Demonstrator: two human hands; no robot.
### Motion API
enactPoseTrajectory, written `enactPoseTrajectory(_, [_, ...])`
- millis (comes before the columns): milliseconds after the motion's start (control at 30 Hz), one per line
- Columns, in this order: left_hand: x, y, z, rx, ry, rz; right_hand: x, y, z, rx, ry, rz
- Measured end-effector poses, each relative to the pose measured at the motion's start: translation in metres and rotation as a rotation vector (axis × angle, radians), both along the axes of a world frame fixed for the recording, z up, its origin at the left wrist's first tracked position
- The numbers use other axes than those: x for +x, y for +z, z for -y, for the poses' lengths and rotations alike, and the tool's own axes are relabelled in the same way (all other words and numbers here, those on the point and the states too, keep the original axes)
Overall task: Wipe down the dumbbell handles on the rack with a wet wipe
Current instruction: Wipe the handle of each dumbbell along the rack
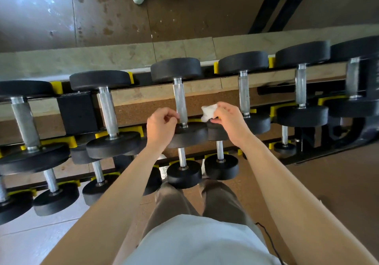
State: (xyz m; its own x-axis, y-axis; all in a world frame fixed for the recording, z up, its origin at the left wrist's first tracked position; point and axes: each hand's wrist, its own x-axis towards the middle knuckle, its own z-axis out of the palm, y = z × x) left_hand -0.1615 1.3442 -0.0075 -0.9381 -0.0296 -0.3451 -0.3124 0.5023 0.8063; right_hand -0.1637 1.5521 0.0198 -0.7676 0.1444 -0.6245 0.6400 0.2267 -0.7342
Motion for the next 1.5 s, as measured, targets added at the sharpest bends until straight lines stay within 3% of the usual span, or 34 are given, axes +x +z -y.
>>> enactPoseTrajectory(100, [-0.008, 0.013, -0.028, 0.139, -0.144, -0.076, 0.013, 0.027, -0.026, -0.393, -0.235, -0.032])
enactPoseTrajectory(200, [-0.012, 0.026, -0.056, 0.392, -0.322, 0.086, 0.02, 0.043, -0.045, -0.635, -0.324, -0.066])
enactPoseTrajectory(300, [-0.011, 0.033, -0.089, 0.501, -0.37, 0.208, 0.019, 0.045, -0.073, -0.723, -0.367, -0.06])
enactPoseTrajectory(433, [-0.014, 0.03, -0.123, 0.342, -0.232, 0.188, 0.009, 0.028, -0.114, -0.739, -0.41, -0.059])
enactPoseTrajectory(567, [-0.022, 0.034, -0.162, 0.271, -0.067, 0.159, -0.011, 0.013, -0.156, -0.6, -0.25, -0.047])
enactPoseTrajectory(667, [-0.035, 0.037, -0.185, 0.313, 0.072, 0.171, -0.033, 0.01, -0.171, -0.345, -0.037, -0.092])
enactPoseTrajectory(800, [-0.049, 0.031, -0.204, 0.325, 0.244, 0.202, -0.056, 0.002, -0.18, -0.095, 0.043, -0.157])
enactPoseTrajectory(900, [-0.054, 0.026, -0.212, 0.311, 0.342, 0.196, -0.066, -0.005, -0.182, -0.021, 0.114, -0.208])
enactPoseTrajectory(1067, [-0.056, 0.021, -0.207, 0.338, 0.37, 0.169, -0.069, -0.02, -0.182, 0.05, 0.086, -0.27])
enactPoseTrajectory(1233, [-0.069, 0.013, -0.208, 0.213, 0.326, 0.17, -0.08, -0.034, -0.173, 0.191, -0.027, -0.339])
enactPoseTrajectory(1367, [-0.085, 0.004, -0.228, 0.081, 0.439, 0.128, -0.089, -0.046, -0.166, 0.316, -0.076, -0.3])
enactPoseTrajectory(1500, [-0.091, -0.005, -0.242, 0.086, 0.461, 0.162, -0.092, -0.052, -0.168, 0.382, -0.074, -0.229])
